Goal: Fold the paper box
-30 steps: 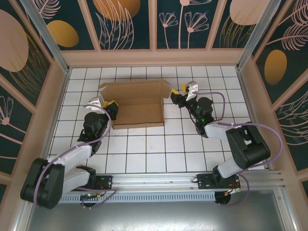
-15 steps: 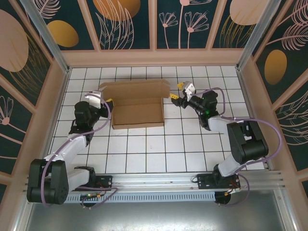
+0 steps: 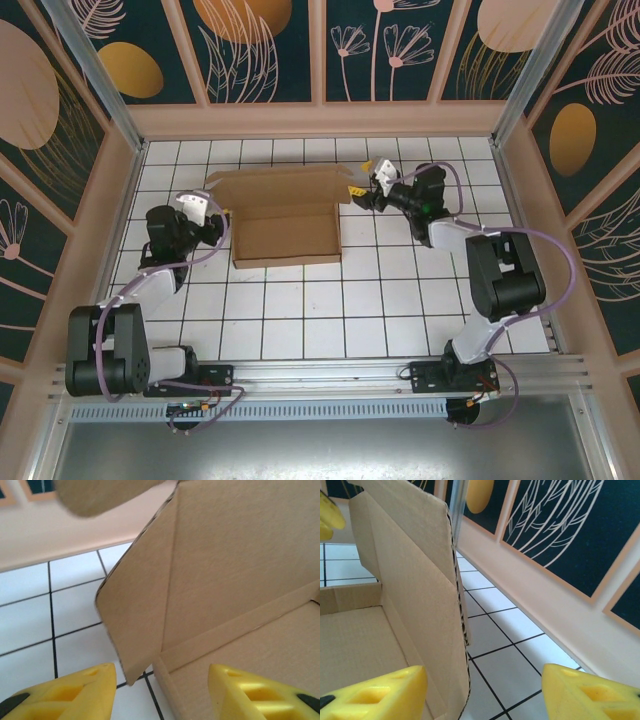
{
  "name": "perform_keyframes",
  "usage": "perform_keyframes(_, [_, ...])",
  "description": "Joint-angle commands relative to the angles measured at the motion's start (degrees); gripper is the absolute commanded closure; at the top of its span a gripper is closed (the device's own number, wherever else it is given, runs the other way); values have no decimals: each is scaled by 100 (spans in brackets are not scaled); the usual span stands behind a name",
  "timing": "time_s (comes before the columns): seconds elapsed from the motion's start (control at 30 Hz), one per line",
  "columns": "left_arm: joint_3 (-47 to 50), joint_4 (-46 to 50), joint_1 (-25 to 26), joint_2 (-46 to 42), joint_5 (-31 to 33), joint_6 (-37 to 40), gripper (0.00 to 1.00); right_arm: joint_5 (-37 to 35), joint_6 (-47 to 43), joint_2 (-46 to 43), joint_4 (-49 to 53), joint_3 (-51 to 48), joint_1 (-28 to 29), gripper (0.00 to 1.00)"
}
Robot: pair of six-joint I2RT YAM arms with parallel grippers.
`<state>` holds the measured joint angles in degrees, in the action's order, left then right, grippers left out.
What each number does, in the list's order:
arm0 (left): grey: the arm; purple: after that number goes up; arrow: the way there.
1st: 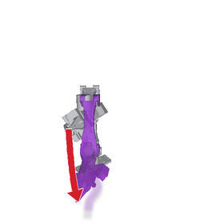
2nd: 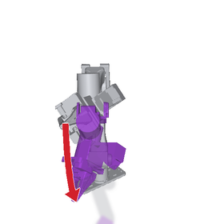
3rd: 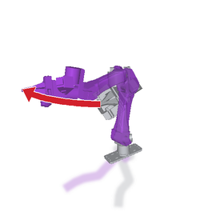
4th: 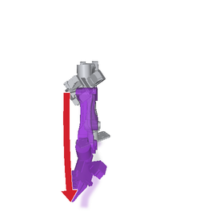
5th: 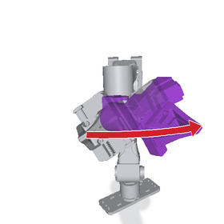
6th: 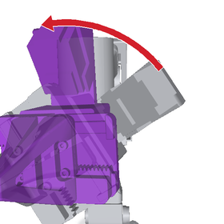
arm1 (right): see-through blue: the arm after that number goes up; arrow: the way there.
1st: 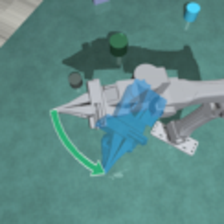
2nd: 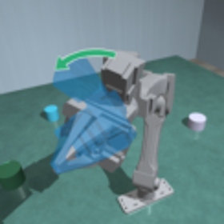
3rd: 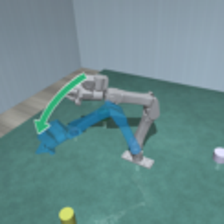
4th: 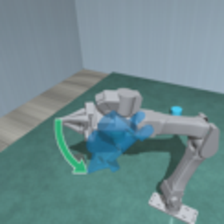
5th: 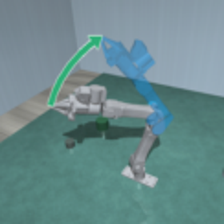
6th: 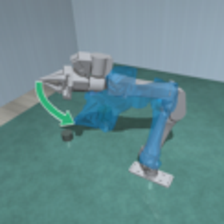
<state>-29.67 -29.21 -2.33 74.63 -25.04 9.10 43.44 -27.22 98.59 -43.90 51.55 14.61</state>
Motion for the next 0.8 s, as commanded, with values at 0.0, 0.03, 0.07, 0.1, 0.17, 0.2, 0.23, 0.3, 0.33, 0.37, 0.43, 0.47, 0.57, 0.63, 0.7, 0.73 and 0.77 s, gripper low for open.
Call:
perform_keyframes(0.0, [-300,-318,-57,200,-508,338,49,386,-207,293,364,381,62,39])
perform_keyframes(0.03, [-402,-281,-66,266,-562,379,49,425,-259,362,472,462,96,40])
perform_keyframes(0.07, [-504,-190,-70,334,-571,450,49,435,-322,426,569,541,126,41])
perform_keyframes(0.1, [-587,-133,-87,393,-586,505,49,434,-374,465,639,591,157,42])
perform_keyframes(0.17, [-799,45,-126,518,-715,615,50,432,-467,575,762,707,210,43])
perform_keyframes(0.2, [-896,122,-138,558,-759,654,50,445,-478,609,781,745,227,44])
perform_keyframes(0.23, [-981,209,-147,591,-813,722,51,448,-501,639,819,782,247,45])
perform_keyframes(0.3, [-1124,427,-154,644,-823,889,51,446,-539,683,887,853,268,47])
perform_keyframes(0.33, [-1182,522,-167,673,-764,961,52,437,-582,705,944,885,280,48])
perform_keyframes(0.37, [-1190,535,-192,676,-705,988,52,437,-614,723,994,924,288,49])
perform_keyframes(0.43, [-1108,401,-286,650,-665,924,52,396,-708,749,1084,971,301,52])
perform_keyframes(0.47, [-1060,325,-323,641,-632,881,52,359,-714,746,1072,973,298,54])
perform_keyframes(0.57, [-954,187,-429,657,-526,847,52,285,-747,734,1008,949,304,61])
perform_keyframes(0.63, [-917,90,-500,696,-506,799,52,277,-787,737,1044,960,295,64])
perform_keyframes(0.7, [-933,-1,-541,751,-512,769,52,313,-843,756,1152,1018,289,68])
perform_keyframes(0.73, [-977,-29,-545,784,-564,769,51,338,-875,757,1205,1047,292,70])
perform_keyframes(0.77, [-1059,5,-543,831,-614,804,51,356,-894,768,1251,1074,289,71])
